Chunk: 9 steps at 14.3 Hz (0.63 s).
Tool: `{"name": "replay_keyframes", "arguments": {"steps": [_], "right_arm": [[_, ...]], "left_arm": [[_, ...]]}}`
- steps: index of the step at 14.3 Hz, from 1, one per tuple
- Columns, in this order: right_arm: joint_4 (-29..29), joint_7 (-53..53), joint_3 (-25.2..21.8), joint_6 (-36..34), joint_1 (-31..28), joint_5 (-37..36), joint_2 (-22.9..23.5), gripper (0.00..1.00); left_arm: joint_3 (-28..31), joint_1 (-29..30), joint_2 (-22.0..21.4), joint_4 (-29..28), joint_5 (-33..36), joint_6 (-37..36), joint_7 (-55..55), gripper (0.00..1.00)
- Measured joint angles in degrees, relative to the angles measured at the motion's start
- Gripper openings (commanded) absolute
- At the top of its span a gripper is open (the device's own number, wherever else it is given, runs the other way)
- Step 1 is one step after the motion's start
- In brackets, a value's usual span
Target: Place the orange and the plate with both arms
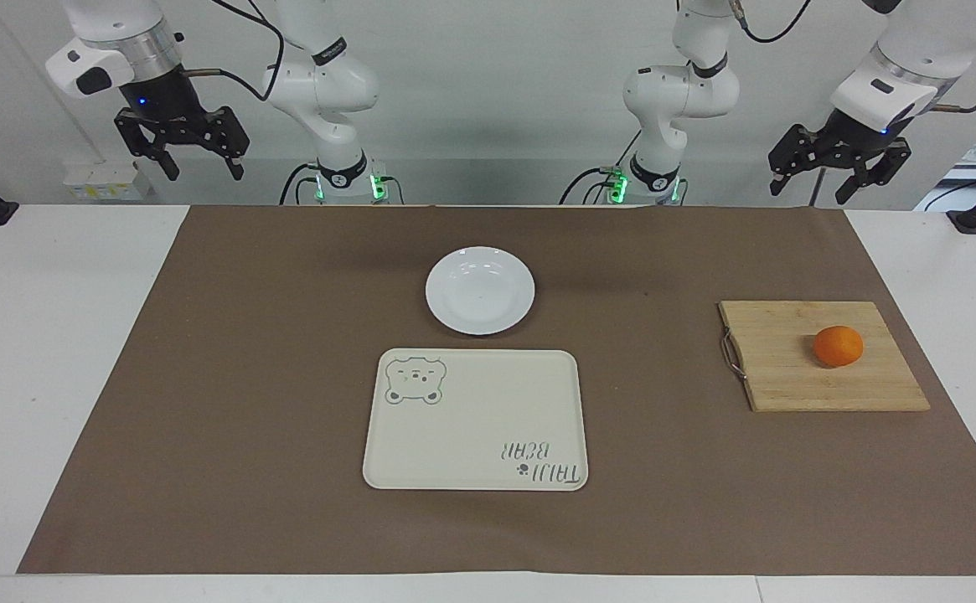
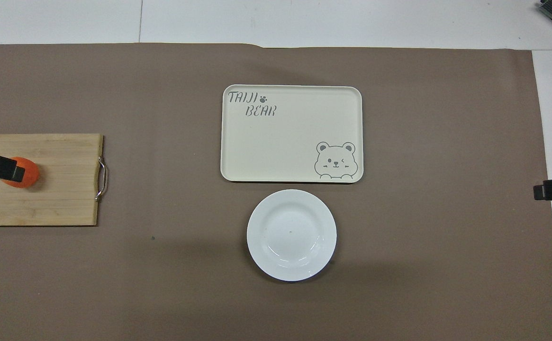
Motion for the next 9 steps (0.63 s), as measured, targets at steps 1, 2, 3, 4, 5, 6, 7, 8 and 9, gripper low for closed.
{"name": "replay_keyframes", "arguments": {"steps": [1, 2, 3, 4, 5, 6, 7, 8, 9], "right_arm": [[0.0, 0.0, 0.0, 0.0, 0.0, 0.0, 0.0, 1.0], [0.0, 0.0, 0.0, 0.0, 0.0, 0.0, 0.0, 1.0], [0.0, 0.0, 0.0, 0.0, 0.0, 0.0, 0.0, 1.0], [0.0, 0.0, 0.02, 0.0, 0.0, 0.0, 0.0, 1.0], [0.0, 0.0, 0.05, 0.0, 0.0, 0.0, 0.0, 1.0], [0.0, 0.0, 0.1, 0.0, 0.01, 0.0, 0.0, 1.0], [0.0, 0.0, 0.21, 0.0, 0.05, 0.0, 0.0, 1.0], [0.0, 0.0, 0.33, 0.0, 0.12, 0.0, 0.0, 1.0], [0.0, 0.0, 0.41, 0.0, 0.17, 0.0, 0.0, 1.0]], "left_arm": [[0.0, 0.0, 0.0, 0.0, 0.0, 0.0, 0.0, 1.0], [0.0, 0.0, 0.0, 0.0, 0.0, 0.0, 0.0, 1.0], [0.0, 0.0, 0.0, 0.0, 0.0, 0.0, 0.0, 1.0], [0.0, 0.0, 0.0, 0.0, 0.0, 0.0, 0.0, 1.0], [0.0, 0.0, 0.0, 0.0, 0.0, 0.0, 0.0, 1.0], [0.0, 0.0, 0.0, 0.0, 0.0, 0.0, 0.0, 1.0], [0.0, 0.0, 0.0, 0.0, 0.0, 0.0, 0.0, 1.0], [0.0, 0.0, 0.0, 0.0, 0.0, 0.0, 0.0, 1.0], [0.0, 0.0, 0.0, 0.0, 0.0, 0.0, 0.0, 1.0]]}}
